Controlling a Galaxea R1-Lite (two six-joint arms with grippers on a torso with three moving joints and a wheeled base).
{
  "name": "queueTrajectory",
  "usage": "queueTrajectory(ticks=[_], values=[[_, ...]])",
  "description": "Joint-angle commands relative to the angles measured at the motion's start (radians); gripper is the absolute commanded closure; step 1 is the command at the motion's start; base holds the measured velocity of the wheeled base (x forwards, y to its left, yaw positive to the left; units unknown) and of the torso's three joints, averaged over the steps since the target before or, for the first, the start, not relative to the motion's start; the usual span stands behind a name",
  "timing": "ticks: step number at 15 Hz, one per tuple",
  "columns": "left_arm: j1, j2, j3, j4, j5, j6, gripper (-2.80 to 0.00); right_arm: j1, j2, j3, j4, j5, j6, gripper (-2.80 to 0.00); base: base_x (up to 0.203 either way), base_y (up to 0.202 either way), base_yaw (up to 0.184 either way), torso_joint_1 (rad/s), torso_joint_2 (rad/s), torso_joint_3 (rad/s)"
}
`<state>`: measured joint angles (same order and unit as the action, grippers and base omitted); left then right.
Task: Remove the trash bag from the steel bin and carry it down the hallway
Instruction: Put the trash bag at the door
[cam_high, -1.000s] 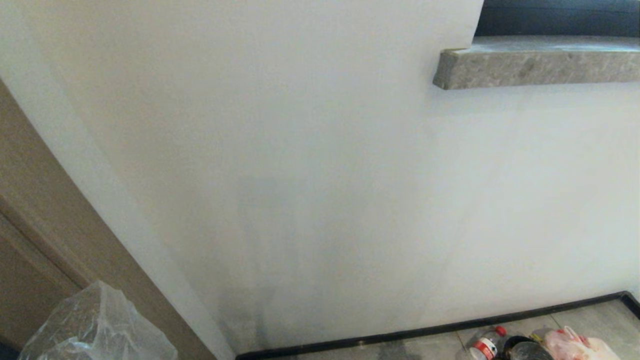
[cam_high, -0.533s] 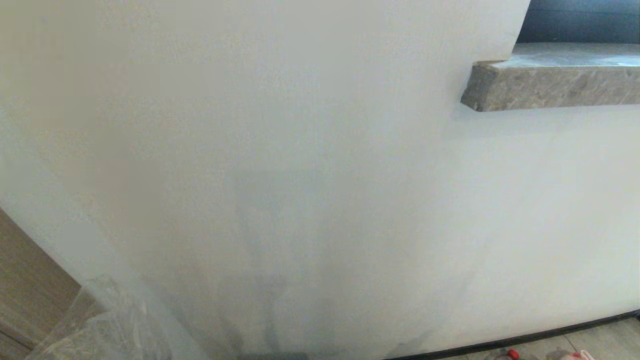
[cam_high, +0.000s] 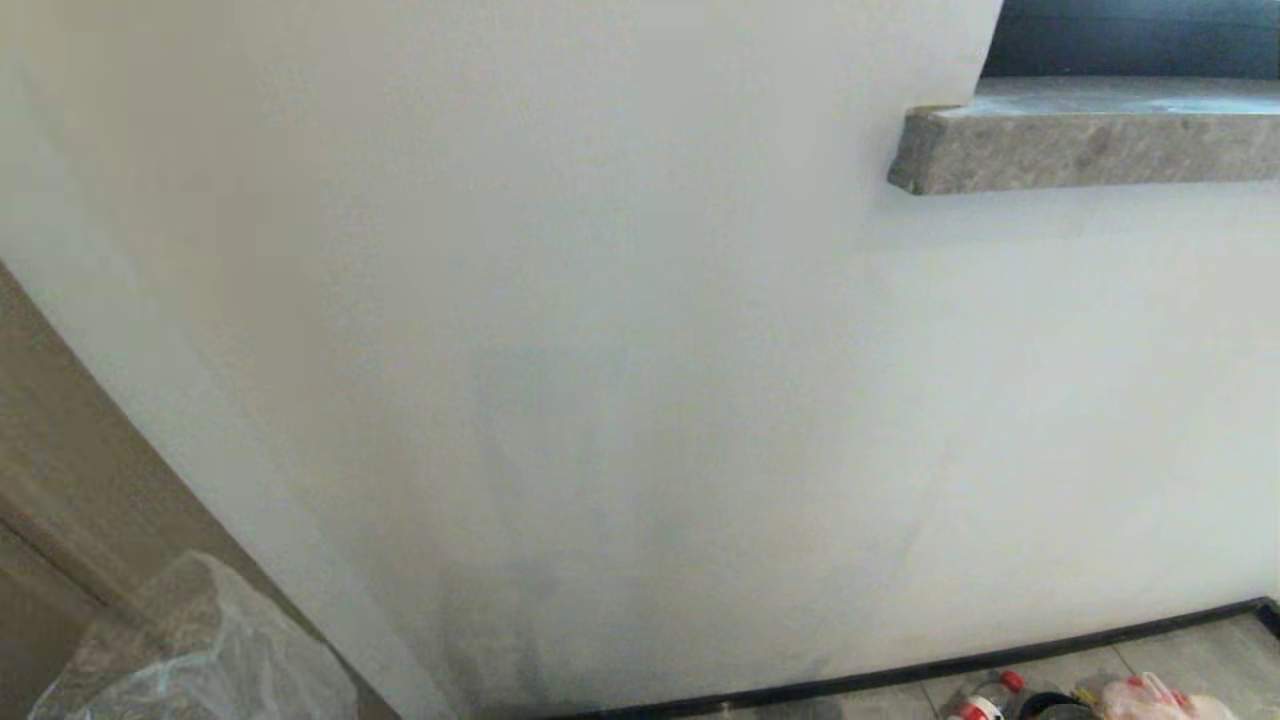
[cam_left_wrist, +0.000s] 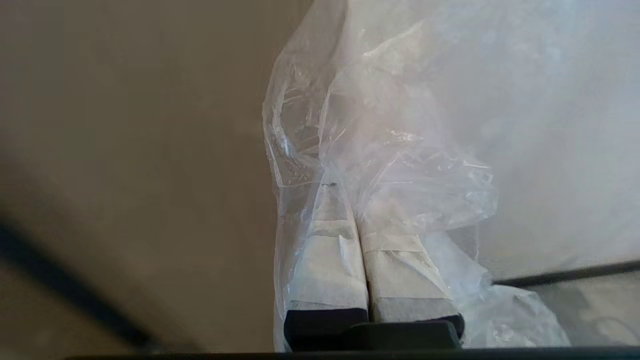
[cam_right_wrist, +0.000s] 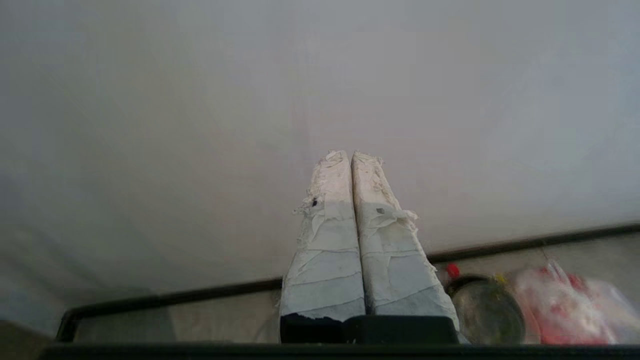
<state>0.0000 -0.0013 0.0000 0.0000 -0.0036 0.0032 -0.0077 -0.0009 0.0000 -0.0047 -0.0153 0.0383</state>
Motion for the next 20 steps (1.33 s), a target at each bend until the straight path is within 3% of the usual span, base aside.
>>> queueTrajectory(ticks=[1,6,20], values=[[0.000,0.001,0.001,0.000,0.001,0.000,0.00,0.000,-0.001,0.002,-0.001,0.000,0.000,0.00,-0.192,0.000,0.001,0.001,0.01,0.000],[0.000,0.001,0.000,0.000,0.001,0.000,0.00,0.000,-0.001,0.002,-0.001,0.000,0.000,0.00,-0.174,0.000,-0.001,0.006,0.00,0.000],[0.000,0.001,0.000,0.000,0.001,0.000,0.00,0.000,-0.001,0.002,-0.001,0.000,0.000,0.00,0.000,0.000,0.000,0.000,0.00,0.000]])
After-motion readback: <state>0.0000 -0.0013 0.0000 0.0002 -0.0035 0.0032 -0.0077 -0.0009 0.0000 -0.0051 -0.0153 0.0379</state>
